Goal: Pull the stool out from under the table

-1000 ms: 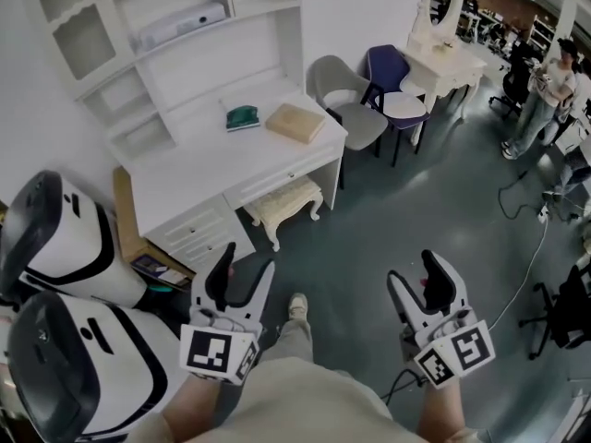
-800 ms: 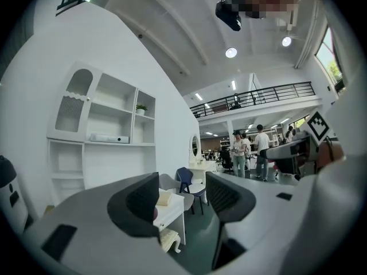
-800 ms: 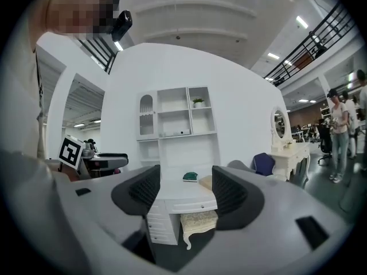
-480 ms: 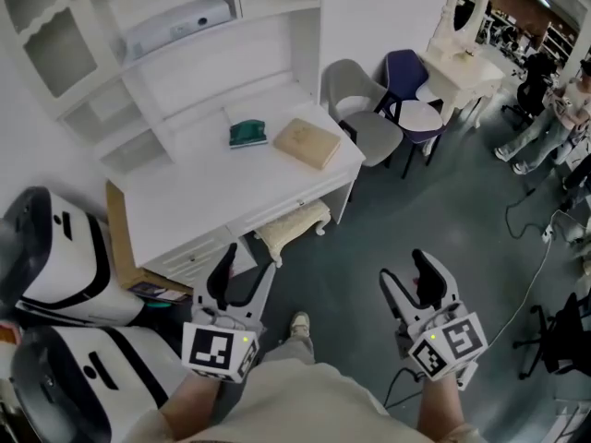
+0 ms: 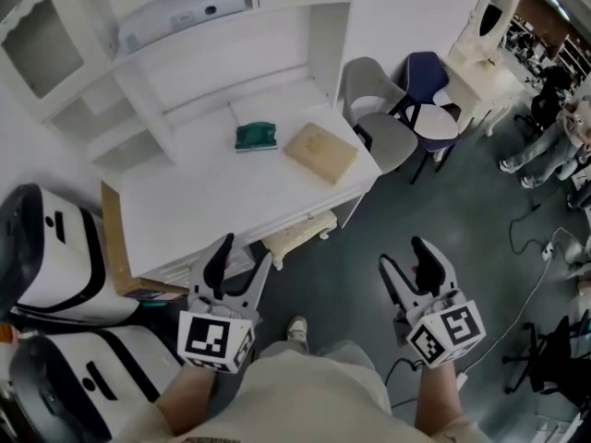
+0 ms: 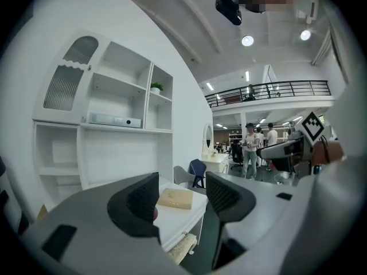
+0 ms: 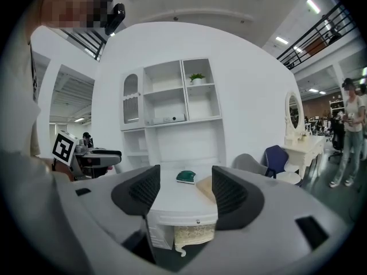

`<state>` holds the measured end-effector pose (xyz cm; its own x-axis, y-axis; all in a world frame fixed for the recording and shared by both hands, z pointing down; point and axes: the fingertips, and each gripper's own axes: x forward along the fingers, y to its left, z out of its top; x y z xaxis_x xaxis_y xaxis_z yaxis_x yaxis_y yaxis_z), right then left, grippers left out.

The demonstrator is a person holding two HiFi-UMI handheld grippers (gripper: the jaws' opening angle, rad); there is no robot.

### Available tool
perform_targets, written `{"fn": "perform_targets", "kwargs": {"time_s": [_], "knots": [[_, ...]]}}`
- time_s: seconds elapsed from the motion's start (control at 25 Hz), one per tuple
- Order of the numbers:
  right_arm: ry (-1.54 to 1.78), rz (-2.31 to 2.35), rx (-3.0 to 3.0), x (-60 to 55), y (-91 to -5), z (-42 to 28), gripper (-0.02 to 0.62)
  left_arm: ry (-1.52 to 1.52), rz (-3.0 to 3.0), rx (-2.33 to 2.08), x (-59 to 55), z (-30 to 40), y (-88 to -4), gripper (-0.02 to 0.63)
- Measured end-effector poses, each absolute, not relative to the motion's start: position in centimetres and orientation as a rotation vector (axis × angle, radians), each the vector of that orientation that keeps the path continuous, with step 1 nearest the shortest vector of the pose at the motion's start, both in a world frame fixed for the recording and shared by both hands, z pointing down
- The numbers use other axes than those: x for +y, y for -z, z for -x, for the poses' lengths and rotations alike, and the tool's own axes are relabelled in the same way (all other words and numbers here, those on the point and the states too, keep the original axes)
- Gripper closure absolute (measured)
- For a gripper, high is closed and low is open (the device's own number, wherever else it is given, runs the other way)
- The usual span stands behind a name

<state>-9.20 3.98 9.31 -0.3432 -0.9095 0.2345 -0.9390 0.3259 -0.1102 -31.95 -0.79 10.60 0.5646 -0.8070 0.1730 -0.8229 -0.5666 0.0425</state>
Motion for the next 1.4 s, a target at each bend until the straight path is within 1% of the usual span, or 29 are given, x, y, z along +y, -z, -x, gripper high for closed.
{"fn": "perform_targets", "kwargs": {"time_s": [0.24, 0.44, 0.68, 1.08, 1.4], "knots": [[-0.358, -1.663, -2.456, 1.5, -10.6, 9.0, 0.310, -0.230, -2.647, -1.453, -2.4, 32.8, -12.2, 0.351], [-0.367, -1.592, -2.479, -0.8, -11.6, 8.2, 0.310, -0.239, -2.626, -1.509, -3.8, 32.0, -12.4, 0.351], [-0.380, -1.447, -2.537, -4.7, -12.8, 5.5, 0.308, -0.264, -2.544, -1.629, -5.7, 29.4, -12.7, 0.351], [-0.445, -1.201, -2.599, -11.4, -15.3, -1.2, 0.307, -0.316, -2.304, -1.829, -7.0, 23.8, -15.1, 0.351], [-0.503, -1.008, -2.613, -13.2, -18.3, -2.7, 0.308, -0.376, -2.134, -1.955, -5.8, 22.5, -16.6, 0.351]]}}
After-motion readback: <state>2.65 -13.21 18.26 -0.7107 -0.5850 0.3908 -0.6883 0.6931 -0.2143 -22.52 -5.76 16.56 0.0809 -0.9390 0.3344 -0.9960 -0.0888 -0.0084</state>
